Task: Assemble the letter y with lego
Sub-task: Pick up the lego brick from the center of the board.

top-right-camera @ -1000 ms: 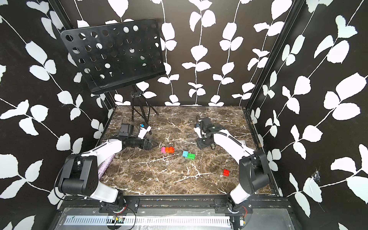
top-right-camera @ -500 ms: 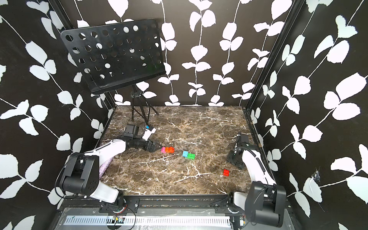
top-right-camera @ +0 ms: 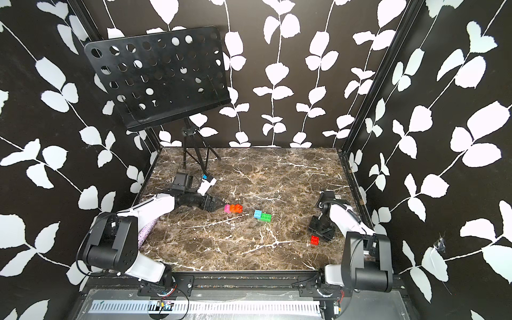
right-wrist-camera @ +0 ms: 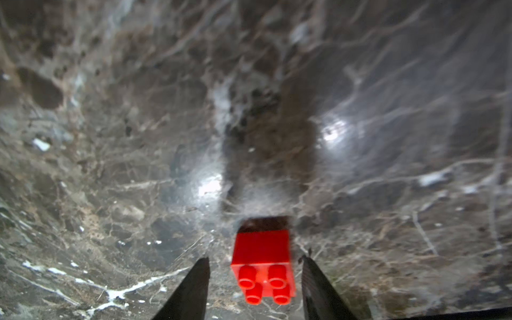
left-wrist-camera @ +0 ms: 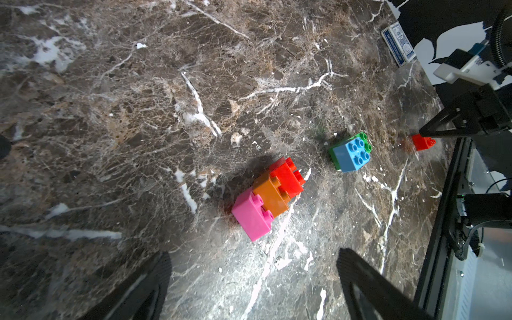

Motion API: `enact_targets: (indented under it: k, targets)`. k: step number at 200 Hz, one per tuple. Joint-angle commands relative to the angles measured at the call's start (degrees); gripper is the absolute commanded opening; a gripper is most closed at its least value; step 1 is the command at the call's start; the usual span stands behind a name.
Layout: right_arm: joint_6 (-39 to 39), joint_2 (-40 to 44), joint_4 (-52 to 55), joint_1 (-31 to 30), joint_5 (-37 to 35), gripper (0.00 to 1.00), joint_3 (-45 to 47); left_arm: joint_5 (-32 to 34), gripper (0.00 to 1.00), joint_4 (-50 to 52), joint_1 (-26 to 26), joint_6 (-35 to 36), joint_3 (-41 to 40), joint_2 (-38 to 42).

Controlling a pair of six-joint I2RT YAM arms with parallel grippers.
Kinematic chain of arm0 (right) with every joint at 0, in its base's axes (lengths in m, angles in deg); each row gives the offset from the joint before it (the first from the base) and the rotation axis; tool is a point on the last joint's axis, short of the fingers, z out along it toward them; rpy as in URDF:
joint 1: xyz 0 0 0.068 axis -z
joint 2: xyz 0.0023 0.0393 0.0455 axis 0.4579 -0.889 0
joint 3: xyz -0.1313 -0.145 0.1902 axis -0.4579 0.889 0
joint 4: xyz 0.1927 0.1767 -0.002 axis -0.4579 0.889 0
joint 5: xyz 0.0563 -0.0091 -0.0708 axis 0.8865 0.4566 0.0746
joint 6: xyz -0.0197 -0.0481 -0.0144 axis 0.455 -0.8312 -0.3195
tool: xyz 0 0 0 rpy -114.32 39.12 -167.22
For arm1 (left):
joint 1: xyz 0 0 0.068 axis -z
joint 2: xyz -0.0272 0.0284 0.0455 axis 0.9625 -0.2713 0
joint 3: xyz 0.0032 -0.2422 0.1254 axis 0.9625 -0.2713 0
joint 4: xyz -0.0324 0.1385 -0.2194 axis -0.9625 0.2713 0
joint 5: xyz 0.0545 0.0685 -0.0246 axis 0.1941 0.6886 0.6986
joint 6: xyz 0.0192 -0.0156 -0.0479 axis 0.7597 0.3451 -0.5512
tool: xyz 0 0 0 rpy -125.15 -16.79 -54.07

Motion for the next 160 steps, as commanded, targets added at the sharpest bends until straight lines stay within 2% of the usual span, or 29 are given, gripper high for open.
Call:
enact_targets:
  k: [1,33,119,160]
  targets:
    - [0.7,-0.3,1.8,-1.2,-1.2,0.47,-1.0,0.2,0.96,1.6,0.2,1.2,1.0,0.1]
    - [0.5,-0.7,4.7,-2.9,-4.4,0.39,-2.0,0.0,0.96,1.5,0.2,1.1,0.9,-0.2]
    - [0.9,-5.7,5.4,-6.8,-7.6,0.38,-3.1,0.2,0.96,1.5,0.2,1.5,0.8,-0.1]
    - [0.9,-5.6,6.0,-7.7,-8.3,0.28,-4.3,0.2,0.96,1.6,0.1,1.5,0.7,-0.2]
